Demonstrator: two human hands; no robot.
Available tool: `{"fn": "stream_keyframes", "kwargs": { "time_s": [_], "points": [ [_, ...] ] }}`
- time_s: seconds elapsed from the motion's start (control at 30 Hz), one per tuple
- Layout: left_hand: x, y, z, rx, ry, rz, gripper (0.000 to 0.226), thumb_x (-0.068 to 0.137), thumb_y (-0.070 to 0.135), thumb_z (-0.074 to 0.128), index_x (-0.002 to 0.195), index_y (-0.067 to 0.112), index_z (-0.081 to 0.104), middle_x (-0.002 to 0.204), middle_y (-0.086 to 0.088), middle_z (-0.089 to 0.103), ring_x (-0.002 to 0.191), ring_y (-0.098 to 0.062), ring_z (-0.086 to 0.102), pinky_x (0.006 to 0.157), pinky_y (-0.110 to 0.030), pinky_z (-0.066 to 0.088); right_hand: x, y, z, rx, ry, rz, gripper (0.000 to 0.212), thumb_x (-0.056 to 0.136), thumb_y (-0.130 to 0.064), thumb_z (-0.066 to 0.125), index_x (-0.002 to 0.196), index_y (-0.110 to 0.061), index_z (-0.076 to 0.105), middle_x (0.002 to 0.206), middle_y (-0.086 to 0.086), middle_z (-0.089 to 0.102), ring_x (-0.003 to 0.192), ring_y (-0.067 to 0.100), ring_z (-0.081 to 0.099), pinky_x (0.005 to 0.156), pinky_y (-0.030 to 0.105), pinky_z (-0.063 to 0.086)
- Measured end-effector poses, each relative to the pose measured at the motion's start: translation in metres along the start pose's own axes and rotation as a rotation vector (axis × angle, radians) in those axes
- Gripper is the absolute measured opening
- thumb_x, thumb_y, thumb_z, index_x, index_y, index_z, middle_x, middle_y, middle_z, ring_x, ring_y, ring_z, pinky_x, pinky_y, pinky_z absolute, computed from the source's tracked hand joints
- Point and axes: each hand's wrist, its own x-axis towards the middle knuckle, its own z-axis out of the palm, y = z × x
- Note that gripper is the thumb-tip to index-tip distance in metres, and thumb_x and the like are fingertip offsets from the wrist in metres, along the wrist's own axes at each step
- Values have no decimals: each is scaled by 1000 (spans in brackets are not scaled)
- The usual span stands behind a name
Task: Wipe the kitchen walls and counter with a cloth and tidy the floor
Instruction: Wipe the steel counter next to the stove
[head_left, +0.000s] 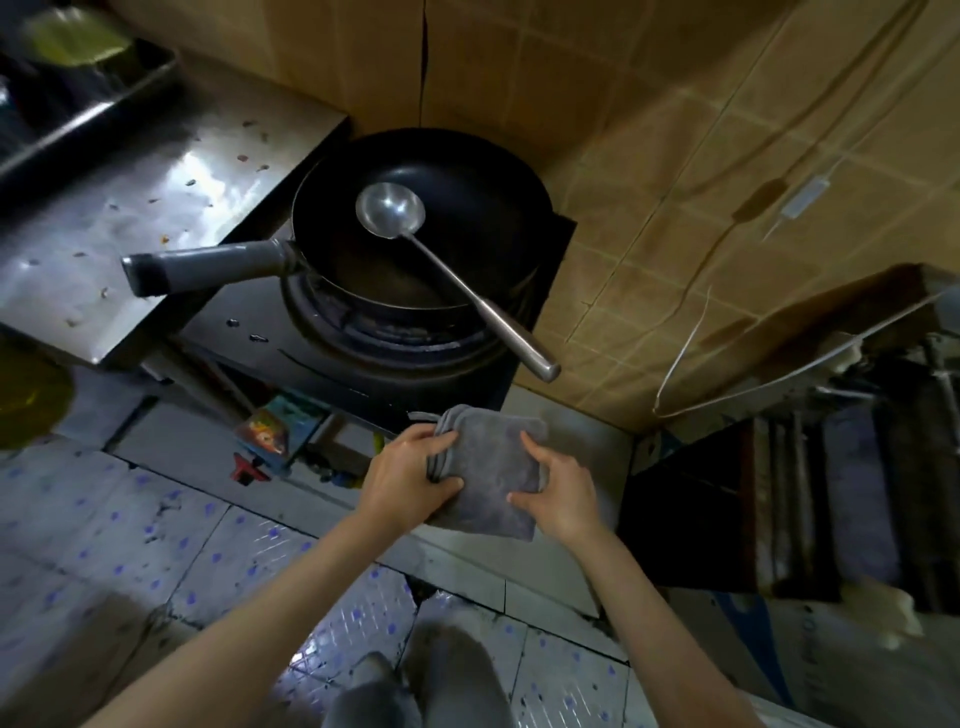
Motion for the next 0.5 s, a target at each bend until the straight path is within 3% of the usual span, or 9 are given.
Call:
{"fn": "stream_keyframes", "kwargs": {
  "time_s": [0.1, 0.27, 0.5],
  "points": [
    [18, -5, -2, -12, 6, -13, 59, 78, 33, 71, 133, 26, 51, 137, 4, 45, 121, -18, 48, 98, -27, 38, 21, -7, -2, -16, 12, 5, 78, 78, -23, 72, 145, -30, 33, 129, 1, 60, 116, 17, 56, 83, 13, 39],
    [42, -12, -1, 6, 6, -86, 60, 79, 33, 70, 135, 27, 49, 136, 3, 45, 121, -19, 47, 97, -29, 40, 59, -11, 5, -153, -14, -25, 74, 80, -30, 66, 145, -35, 31, 123, 4, 63, 110, 27, 59, 87, 29, 48],
    [61, -23, -2, 61, -14, -127, 63, 81, 35, 67, 139, 24, 44, 140, 0, 41, 124, -21, 45, 100, -31, 39, 92, -13, 19, -198, 3, -35, 75, 82, -28, 64, 146, -37, 26, 124, 8, 60, 106, 29, 60, 84, 31, 49]
  ]
}}
